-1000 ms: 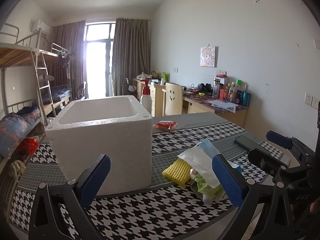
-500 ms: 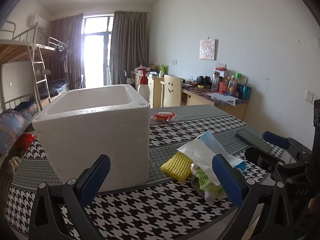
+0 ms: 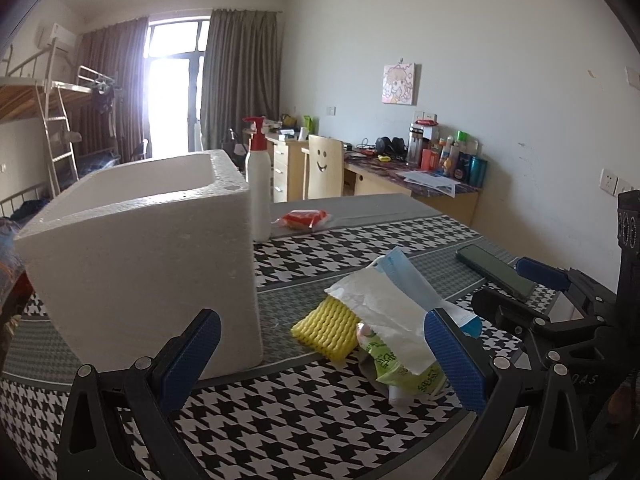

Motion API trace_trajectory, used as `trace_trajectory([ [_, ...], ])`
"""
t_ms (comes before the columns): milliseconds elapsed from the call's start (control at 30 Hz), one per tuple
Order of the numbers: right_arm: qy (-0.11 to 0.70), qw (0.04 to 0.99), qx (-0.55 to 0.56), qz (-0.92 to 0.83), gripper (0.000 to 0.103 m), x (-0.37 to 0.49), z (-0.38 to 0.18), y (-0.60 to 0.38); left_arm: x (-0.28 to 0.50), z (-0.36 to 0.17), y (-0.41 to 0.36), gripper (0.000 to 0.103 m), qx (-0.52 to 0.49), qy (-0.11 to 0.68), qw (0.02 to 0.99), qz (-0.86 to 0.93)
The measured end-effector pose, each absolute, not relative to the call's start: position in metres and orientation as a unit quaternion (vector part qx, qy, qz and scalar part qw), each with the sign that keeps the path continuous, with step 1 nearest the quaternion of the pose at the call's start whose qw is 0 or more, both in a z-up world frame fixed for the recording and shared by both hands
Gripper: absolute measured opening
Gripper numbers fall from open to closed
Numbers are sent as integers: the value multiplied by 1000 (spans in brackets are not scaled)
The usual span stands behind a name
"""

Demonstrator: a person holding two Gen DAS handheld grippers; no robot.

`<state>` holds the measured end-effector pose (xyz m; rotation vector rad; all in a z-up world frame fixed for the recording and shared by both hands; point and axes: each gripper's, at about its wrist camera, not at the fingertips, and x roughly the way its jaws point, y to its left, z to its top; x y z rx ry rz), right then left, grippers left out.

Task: Organize soft objects
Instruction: 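Move the left tool to the white tissue while the right tool approaches the blue mask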

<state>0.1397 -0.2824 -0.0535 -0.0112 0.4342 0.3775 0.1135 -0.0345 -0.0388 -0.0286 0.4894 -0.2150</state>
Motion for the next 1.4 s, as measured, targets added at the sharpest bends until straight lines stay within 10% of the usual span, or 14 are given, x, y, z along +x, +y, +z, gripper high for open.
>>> trace_trajectory([
  [1400,302,941,6,150,80,189,-80,-300,178,-69,-79,87,-40,331,931,-146],
])
